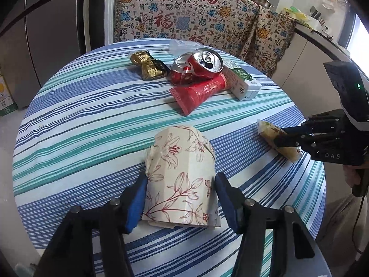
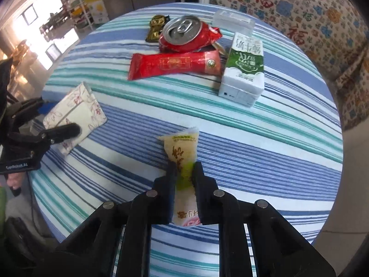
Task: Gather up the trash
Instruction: 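Carry the paper cup and snack bag over the wastebasket with both tools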
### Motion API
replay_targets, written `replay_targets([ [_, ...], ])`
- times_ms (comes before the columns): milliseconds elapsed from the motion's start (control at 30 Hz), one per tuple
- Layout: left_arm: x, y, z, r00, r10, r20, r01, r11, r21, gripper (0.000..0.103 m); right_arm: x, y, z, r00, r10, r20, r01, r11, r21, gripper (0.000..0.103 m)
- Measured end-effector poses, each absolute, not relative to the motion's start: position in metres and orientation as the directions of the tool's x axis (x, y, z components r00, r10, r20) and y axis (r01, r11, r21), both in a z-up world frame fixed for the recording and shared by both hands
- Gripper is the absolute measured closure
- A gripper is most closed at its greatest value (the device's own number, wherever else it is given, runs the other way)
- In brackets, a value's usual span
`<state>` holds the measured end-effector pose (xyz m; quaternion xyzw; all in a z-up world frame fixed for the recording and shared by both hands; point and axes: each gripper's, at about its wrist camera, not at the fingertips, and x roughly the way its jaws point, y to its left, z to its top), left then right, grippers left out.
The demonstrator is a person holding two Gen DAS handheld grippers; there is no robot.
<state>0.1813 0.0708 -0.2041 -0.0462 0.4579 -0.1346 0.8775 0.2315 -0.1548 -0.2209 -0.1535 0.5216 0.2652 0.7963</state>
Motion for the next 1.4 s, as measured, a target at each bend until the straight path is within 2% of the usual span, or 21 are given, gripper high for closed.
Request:
replay_targets([
  [200,0.175,0.062,-0.197,0.568,-0.276,-0.775,0.192,0.961,-0.202,0.047,0.216,-0.181,-0.199,0.366,0.357,-0.859,-0.534,0.837,0.120,0.089],
  [900,0.173,-0.066,-0.167,0.565,-0.364,-0.741,0.307,0.926,-0.221,0.047,0.192,-0.295,-0.190,0.465,0.412,-0.784,-0.355,0.897,0.262,0.089],
  [1167,0.177,-0.136,-0.160,0.529,-0.427,-0.734,0.397,0.888,-0.230,0.047,0.183,-0.371,-0.181,0.535,0.369,-0.760,-0.228,0.929,0.290,0.089],
  [1400,0.180,-0.213,-0.152,0.477,-0.493,-0.727,0.500,0.833,-0.236,0.047,0.177,-0.462,-0.182,0.588,0.247,-0.770,-0.052,0.962,0.269,0.089],
])
